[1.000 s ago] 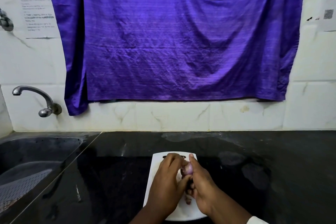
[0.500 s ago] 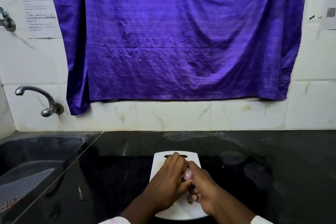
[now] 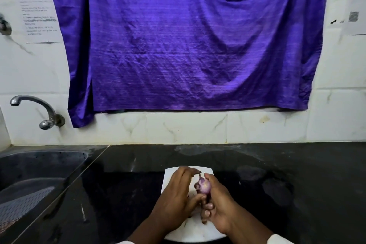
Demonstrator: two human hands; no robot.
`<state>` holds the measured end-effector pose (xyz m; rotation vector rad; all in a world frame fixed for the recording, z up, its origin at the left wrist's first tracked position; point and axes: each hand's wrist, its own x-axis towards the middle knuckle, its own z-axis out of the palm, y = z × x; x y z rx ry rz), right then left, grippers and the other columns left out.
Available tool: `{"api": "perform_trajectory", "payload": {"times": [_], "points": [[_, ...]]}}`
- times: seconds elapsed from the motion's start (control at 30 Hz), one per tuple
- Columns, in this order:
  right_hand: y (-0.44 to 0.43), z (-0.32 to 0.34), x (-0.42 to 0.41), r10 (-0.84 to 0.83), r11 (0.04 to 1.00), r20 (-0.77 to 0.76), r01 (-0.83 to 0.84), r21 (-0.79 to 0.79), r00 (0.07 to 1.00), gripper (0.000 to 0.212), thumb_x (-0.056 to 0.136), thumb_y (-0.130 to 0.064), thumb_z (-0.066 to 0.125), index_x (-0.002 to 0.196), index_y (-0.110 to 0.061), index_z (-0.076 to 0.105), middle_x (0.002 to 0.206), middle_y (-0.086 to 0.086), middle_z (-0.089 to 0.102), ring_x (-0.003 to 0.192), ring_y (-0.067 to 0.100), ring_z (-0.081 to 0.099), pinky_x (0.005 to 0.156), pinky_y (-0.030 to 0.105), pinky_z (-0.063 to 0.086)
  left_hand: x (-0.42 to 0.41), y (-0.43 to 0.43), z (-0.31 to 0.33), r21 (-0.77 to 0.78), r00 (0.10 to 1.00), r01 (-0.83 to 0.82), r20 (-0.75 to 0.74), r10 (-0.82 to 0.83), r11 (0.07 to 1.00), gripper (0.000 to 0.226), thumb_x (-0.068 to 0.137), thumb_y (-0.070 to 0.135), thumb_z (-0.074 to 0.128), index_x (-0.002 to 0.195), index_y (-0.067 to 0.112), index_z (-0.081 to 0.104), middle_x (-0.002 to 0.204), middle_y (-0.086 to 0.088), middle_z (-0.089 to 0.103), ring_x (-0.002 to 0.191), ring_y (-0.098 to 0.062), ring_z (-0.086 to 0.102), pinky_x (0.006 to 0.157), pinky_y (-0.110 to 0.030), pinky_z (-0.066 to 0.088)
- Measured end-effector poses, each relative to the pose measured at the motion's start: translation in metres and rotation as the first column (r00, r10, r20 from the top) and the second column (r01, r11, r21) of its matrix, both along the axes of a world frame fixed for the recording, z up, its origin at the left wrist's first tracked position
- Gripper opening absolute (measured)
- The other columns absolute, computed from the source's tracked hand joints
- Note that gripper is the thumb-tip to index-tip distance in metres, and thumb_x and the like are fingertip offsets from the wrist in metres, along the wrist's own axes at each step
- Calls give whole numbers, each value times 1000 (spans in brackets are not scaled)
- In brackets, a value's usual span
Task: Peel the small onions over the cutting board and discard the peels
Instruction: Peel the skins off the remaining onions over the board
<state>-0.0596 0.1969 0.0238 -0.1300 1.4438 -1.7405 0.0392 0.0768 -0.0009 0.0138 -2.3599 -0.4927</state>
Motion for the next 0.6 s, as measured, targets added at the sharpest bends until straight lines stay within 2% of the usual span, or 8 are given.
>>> {"api": "perform_trajectory", "payload": {"times": [0.07, 0.2, 0.3, 0.4, 0.53, 0.6], "points": [[1, -2, -1, 10, 1000, 10, -10, -5, 1000, 50, 97, -53, 50, 68, -15, 64, 48, 2, 47, 35, 9, 26, 44, 21, 19, -1, 1, -1, -36, 1000, 2, 29, -1, 999, 37, 99, 55, 58, 131, 38, 51, 138, 22, 39, 127, 0, 44, 93, -17, 46], [0, -6, -1, 32, 999, 37, -32, -2, 999, 45, 95, -54, 49, 68, -21, 61, 49, 0, 41, 37, 10, 21, 46, 21, 18, 0, 0, -5, -93, 1000, -21, 17, 23, 995, 29, 98, 51, 58, 121, 35, 58, 142, 19, 41, 126, -1, 46, 93, -21, 49], [0, -7, -1, 58, 998, 37, -59, 12, 998, 44, 95, -50, 50, 63, -21, 62, 50, 0, 40, 37, 10, 20, 46, 20, 18, 1, -2, -2, -136, 1000, -11, 14, 14, 991, 27, 99, 50, 59, 117, 30, 57, 136, 15, 45, 115, -6, 51, 87, -20, 48], [2, -7, -2, 83, 995, 21, -84, 47, 996, 42, 93, -47, 50, 62, -21, 59, 51, 0, 41, 39, 10, 18, 45, 20, 19, 2, -4, 6, -213, 998, 22, 66, -8, 977, 28, 101, 51, 57, 116, 27, 56, 125, 10, 44, 102, -9, 48, 78, -18, 39], [4, -9, -3, 121, 989, -8, -120, 91, 993, 39, 92, -42, 47, 61, -19, 54, 51, 1, 39, 43, 10, 16, 47, 22, 16, 0, -8, 16, -266, 984, 127, 154, -88, 956, 37, 102, 56, 53, 113, 20, 54, 118, 3, 45, 101, -3, 35, 82, -18, 33], [6, -8, -2, 141, 985, -28, -138, 102, 990, 39, 91, -40, 45, 60, -19, 53, 51, 2, 38, 44, 10, 15, 48, 22, 14, -2, -7, 18, -269, 978, 163, 171, -120, 949, 37, 102, 55, 53, 107, 18, 51, 113, 2, 45, 97, -5, 35, 82, -19, 32]]}}
